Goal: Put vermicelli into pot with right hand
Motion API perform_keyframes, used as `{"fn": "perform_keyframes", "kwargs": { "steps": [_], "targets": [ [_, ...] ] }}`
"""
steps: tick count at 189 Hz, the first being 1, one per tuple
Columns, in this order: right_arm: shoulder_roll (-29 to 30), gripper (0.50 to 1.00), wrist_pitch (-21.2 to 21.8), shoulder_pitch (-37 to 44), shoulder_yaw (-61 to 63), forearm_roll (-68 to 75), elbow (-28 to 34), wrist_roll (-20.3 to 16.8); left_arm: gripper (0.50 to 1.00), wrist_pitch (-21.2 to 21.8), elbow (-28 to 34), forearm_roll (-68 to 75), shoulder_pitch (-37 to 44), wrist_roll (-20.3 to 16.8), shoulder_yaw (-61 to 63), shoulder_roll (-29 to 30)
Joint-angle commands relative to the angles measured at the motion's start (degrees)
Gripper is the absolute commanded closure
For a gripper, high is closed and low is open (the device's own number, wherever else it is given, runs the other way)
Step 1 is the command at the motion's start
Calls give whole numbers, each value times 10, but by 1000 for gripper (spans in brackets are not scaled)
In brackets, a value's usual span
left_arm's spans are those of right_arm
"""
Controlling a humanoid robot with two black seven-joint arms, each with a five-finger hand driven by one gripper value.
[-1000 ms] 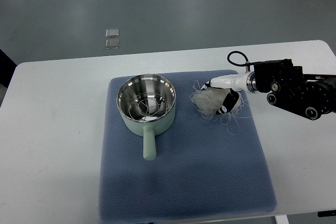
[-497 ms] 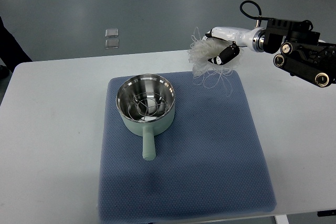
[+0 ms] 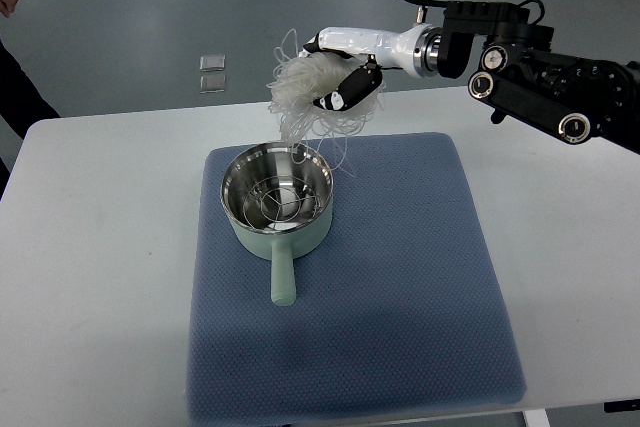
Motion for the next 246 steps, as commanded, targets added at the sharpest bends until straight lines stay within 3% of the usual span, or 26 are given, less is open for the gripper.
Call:
{"fn": "perform_keyframes", "kwargs": {
  "steps": [1, 33, 34, 35, 36, 37, 38, 39, 40, 50, 59, 60, 79, 132, 188, 217, 246],
  "targets": [
    [20, 1000, 9, -6, -7, -6, 2, 1, 500, 0, 0, 0, -1, 1, 0, 0],
    [39, 1000, 5, -25, -38, -21, -5, 1, 500, 0, 2, 0, -4, 0, 0, 0],
    [39, 959, 5, -27, -39, -21, -5, 1, 500, 0, 1, 0, -4, 1, 1, 0],
    [39, 959, 5, -27, -39, -21, -5, 1, 500, 0, 1, 0, -4, 1, 1, 0],
    [39, 894, 4, -29, -39, -21, -5, 1, 500, 0, 1, 0, -4, 0, 1, 0],
    [39, 893, 4, -29, -39, -21, -5, 1, 500, 0, 1, 0, -4, 0, 1, 0],
    [39, 841, 3, -30, -39, -21, -5, 1, 500, 0, 1, 0, -4, 1, 1, 0],
    [39, 840, 3, -30, -39, -21, -5, 1, 500, 0, 1, 0, -4, 1, 1, 0],
    [39, 804, 3, -32, -39, -21, -5, 1, 500, 0, 1, 0, -4, 1, 1, 0],
    [39, 748, 3, -37, -38, -21, -5, 1, 500, 0, 1, 0, -4, 0, 0, 0],
    [39, 748, 3, -37, -38, -21, -5, 1, 500, 0, 1, 0, -4, 0, 0, 0],
    [37, 706, 3, -40, -38, -21, -5, 2, 500, 0, 1, 0, -4, 1, 1, 0],
    [30, 642, 3, -40, -34, -19, -5, 2, 500, 0, 1, 0, -4, 0, 1, 0],
    [8, 642, 2, -44, 36, -4, -7, 0, 500, 0, 1, 0, -4, 0, 2, 0],
    [-57, 646, -33, -124, 206, 123, -63, -19, 500, 0, 4, 0, -3, 0, -2, 0],
    [-71, 652, -76, -159, 248, 211, -103, -31, 500, 0, 5, 0, -2, 0, -2, 0],
    [-71, 654, -147, -196, 262, 329, -116, -32, 500, 0, 4, 0, -2, 0, -2, 0]
  ]
}}
